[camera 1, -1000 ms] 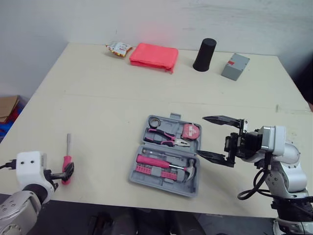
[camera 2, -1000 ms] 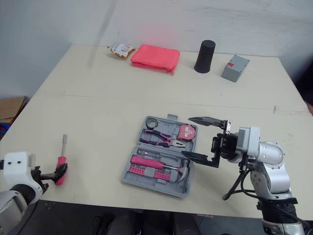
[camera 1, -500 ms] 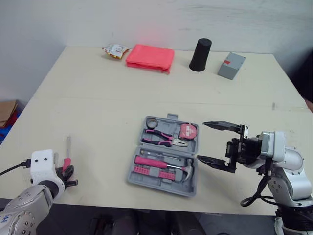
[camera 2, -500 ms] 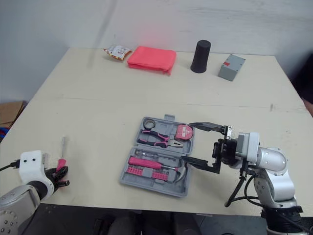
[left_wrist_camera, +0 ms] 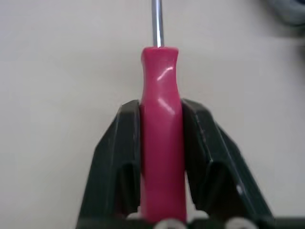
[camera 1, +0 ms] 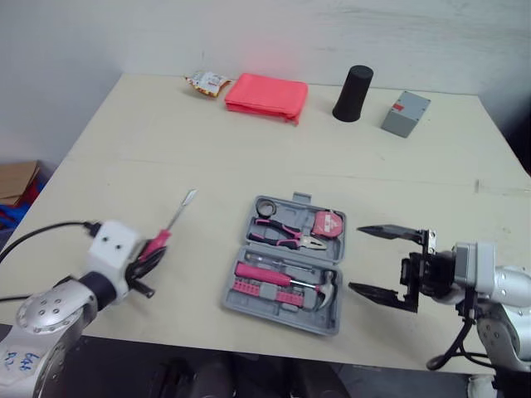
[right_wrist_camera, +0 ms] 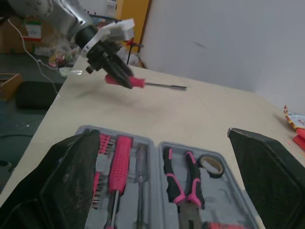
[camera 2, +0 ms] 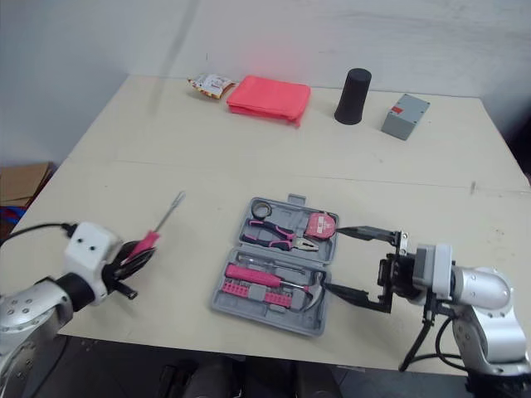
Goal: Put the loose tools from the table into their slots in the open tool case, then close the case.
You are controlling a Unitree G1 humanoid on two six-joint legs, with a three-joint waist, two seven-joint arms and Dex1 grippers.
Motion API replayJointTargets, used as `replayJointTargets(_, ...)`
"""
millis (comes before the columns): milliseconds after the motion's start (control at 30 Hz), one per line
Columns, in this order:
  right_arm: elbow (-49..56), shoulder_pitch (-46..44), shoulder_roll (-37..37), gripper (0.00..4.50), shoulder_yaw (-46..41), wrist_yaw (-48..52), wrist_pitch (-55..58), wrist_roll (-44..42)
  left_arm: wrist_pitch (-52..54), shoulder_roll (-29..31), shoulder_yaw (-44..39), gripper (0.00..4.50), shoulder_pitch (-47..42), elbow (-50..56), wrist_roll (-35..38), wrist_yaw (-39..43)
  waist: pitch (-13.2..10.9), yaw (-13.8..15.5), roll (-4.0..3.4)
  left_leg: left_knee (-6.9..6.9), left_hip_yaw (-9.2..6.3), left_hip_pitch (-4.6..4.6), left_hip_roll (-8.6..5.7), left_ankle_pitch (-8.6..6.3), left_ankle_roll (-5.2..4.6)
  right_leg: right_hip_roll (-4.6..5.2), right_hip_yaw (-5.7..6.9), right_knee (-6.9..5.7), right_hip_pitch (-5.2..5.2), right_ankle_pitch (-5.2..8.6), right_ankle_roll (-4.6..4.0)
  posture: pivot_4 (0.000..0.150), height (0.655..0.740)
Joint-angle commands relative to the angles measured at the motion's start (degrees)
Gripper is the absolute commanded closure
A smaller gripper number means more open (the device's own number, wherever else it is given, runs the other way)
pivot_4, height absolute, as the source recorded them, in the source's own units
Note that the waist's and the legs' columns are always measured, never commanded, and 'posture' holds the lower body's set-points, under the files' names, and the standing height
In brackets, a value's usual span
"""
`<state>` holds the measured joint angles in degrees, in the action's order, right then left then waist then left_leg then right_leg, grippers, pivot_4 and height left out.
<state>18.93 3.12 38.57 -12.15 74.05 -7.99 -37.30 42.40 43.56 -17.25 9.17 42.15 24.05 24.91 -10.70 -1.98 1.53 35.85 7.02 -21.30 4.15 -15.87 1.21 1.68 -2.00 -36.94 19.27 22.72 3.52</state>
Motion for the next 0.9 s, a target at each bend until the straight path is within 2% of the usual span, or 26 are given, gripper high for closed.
replayJointTargets(33,5.3,4.2,0.6,0.00,-2.8,-1.1,0.4,-1.7,-9.9,6.0,6.5,3.97,-5.3,0.6,2.5,16.7,0.0,0.2,-0.01,-0.01,0.01,-0.04,0.03,0.07,0.00,-0.04,0.00,0.05,0.03,0.01,-0.02,0.150,0.7400)
replayJointTargets(167,9.0,9.9,1.4,0.00,-4.3,-2.5,3.2,-2.8,-16.8,12.6,14.9,3.97,-15.6,-5.7,2.5,33.3,0.0,0.4,-0.05,-0.21,0.05,-0.12,0.09,0.08,0.11,-0.17,-0.02,0.20,0.17,0.07,-0.09,0.150,0.7400)
replayJointTargets(233,10.0,11.5,1.5,0.00,-4.9,-3.2,3.6,-2.8,-17.7,14.3,20.2,3.97,-21.5,-7.5,1.3,39.0,0.0,0.2,-0.07,-0.24,0.08,-0.12,0.10,0.08,0.12,-0.22,-0.05,0.22,0.20,0.09,-0.07,0.150,0.7400)
replayJointTargets(367,12.2,16.8,1.8,0.00,-6.7,-2.4,2.4,-1.4,-14.7,13.6,33.9,3.97,-35.2,-7.8,-2.6,48.0,-0.1,0.3,-0.07,-0.14,0.16,-0.12,0.08,0.10,0.08,-0.27,-0.17,0.14,0.21,0.14,0.13,0.150,0.7400)
replayJointTargets(467,14.6,22.1,1.7,0.00,-8.0,-1.6,1.5,-0.9,-7.7,12.0,42.1,3.97,-42.0,-7.8,-5.6,49.6,-0.1,0.4,-0.07,0.11,0.17,-0.15,0.04,0.08,0.05,-0.31,-0.29,0.03,0.16,0.23,0.38,0.150,0.7400)
replayJointTargets(600,17.9,27.9,0.3,0.00,-9.4,-3.6,1.7,-0.7,-3.9,7.1,50.4,3.97,-48.8,-11.5,-13.8,47.4,-0.1,0.4,-0.03,0.27,0.16,-0.17,-0.04,0.05,-0.02,-0.32,-0.50,-0.11,0.15,0.31,0.59,0.150,0.7400)
replayJointTargets(733,19.9,30.9,-0.8,0.00,-10.5,-5.5,2.1,-1.1,0.7,2.7,54.0,3.97,-51.9,-12.0,-16.7,45.2,-0.1,0.2,-0.01,0.34,0.21,-0.12,-0.03,0.06,-0.05,-0.33,-0.61,-0.24,0.16,0.28,0.66,0.150,0.7400)
replayJointTargets(900,21.4,33.6,-1.5,0.00,-11.0,-6.4,1.8,-1.1,5.2,1.1,55.8,3.97,-52.3,-10.7,-18.1,44.1,-0.1,0.3,0.00,0.38,0.19,-0.07,-0.03,0.11,-0.01,-0.32,-0.62,-0.49,0.21,0.33,0.66,0.150,0.7400)
